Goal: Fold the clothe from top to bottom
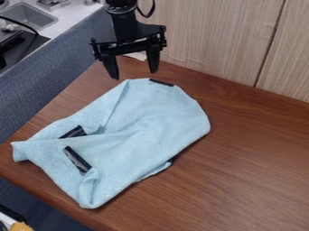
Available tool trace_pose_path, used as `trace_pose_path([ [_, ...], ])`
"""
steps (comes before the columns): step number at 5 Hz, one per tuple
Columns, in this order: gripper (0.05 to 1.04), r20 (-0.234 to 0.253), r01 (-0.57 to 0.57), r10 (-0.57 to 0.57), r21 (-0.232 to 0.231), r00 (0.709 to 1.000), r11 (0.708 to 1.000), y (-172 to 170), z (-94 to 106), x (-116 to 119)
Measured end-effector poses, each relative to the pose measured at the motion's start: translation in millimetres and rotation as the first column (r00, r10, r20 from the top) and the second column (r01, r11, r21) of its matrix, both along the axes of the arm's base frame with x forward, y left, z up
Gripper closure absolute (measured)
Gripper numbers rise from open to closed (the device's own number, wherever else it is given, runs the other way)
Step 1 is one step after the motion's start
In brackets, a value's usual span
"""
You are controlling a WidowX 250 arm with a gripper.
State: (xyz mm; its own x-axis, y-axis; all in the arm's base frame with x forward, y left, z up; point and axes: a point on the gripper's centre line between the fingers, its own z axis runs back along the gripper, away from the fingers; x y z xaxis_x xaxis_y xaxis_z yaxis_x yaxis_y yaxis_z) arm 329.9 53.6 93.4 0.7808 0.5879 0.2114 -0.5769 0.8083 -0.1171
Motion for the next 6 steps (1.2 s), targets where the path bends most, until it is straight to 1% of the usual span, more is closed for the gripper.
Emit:
trace_pose_path([
  [1,0.083,-0.034,-0.003,0.003,-0.004,0.999,1.000,0,-11.2,-1],
  [2,0.083,-0.061,-0.015,0.017,0.027,0.998,1.000,6,-18.2,4],
  [3,0.083,-0.095,-0.068,0.074,0.069,0.993,0.995,-4,-29.2,15],
  [4,0.083,-0.106,-0.200,0.208,0.080,0.972,0.976,-11,-41.5,38],
  [5,0.083,-0.074,-0.331,0.334,0.046,0.940,0.942,-28,-50.7,57],
  [6,0.083,-0.078,-0.374,0.376,0.048,0.923,0.926,-43,-58.2,69],
])
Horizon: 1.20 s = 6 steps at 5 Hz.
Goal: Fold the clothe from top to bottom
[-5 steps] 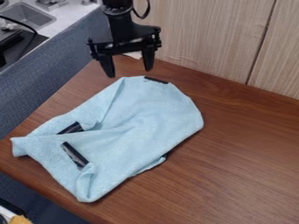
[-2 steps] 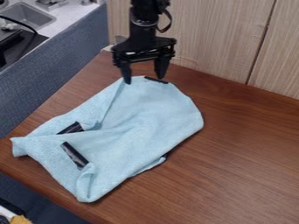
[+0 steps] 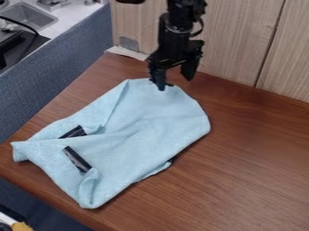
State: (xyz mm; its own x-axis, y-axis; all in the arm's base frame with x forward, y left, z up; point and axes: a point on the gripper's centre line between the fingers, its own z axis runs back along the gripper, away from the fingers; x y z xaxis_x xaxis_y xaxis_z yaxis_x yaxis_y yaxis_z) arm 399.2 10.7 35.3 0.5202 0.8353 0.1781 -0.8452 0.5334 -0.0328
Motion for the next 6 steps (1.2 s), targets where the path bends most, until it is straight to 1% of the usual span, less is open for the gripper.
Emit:
trace_pose_path([
  [1,0.083,-0.029,0.004,-0.004,-0.003,1.000,1.000,-12,-18.0,6],
  [2,0.134,-0.059,-0.004,0.005,0.021,0.998,1.000,-11,-25.8,11],
  [3,0.346,-0.067,-0.006,0.009,0.052,0.998,0.999,-7,-27.0,17],
  [4,0.650,-0.068,-0.012,0.016,0.064,0.998,0.998,-5,-27.3,17],
  [5,0.887,-0.083,-0.001,0.005,0.048,0.997,0.999,-7,-26.2,15],
  [6,1.011,-0.066,0.018,-0.016,0.033,0.998,0.999,-9,-19.7,22],
])
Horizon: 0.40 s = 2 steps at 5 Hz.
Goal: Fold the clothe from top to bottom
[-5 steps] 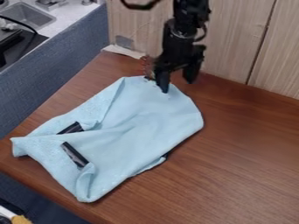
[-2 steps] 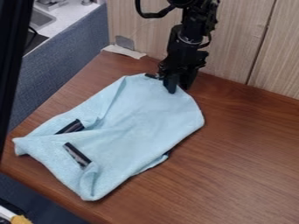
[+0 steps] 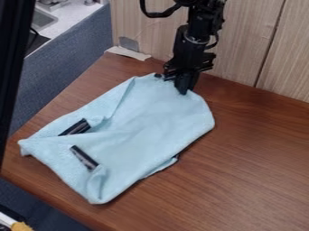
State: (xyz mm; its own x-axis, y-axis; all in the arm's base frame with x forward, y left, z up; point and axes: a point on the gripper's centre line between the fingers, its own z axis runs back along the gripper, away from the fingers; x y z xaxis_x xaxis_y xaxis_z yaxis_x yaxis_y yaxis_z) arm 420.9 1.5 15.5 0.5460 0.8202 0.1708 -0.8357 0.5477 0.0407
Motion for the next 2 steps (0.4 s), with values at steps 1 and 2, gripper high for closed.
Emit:
trace_pose_path([
  [1,1.028,0.016,0.034,-0.034,-0.010,0.999,0.999,-6,7.6,7],
  [2,1.029,0.023,0.072,-0.071,-0.027,0.997,0.997,-17,14.6,11],
])
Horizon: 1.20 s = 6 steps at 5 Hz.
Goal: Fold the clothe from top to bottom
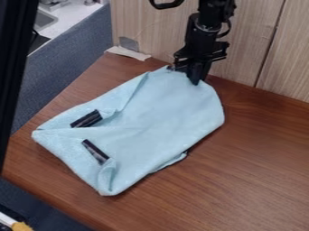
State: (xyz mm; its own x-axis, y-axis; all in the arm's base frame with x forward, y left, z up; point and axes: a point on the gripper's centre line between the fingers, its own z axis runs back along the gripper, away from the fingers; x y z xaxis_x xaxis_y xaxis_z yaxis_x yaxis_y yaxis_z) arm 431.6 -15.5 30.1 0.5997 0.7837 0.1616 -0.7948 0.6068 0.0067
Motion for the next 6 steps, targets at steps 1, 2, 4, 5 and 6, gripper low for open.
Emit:
trace_pose_path([
  [1,1.029,0.053,0.026,-0.025,-0.029,0.998,0.999,-4,22.4,-1],
  [2,1.029,0.123,0.037,-0.029,-0.070,0.992,0.997,-4,62.9,-23],
  [4,1.029,0.134,0.044,-0.035,-0.071,0.990,0.996,26,74.2,-74],
  [5,1.029,0.105,0.054,-0.046,-0.071,0.993,0.996,38,55.6,-100],
  [6,1.029,0.086,0.072,-0.068,-0.042,0.994,0.997,45,43.4,-126],
])
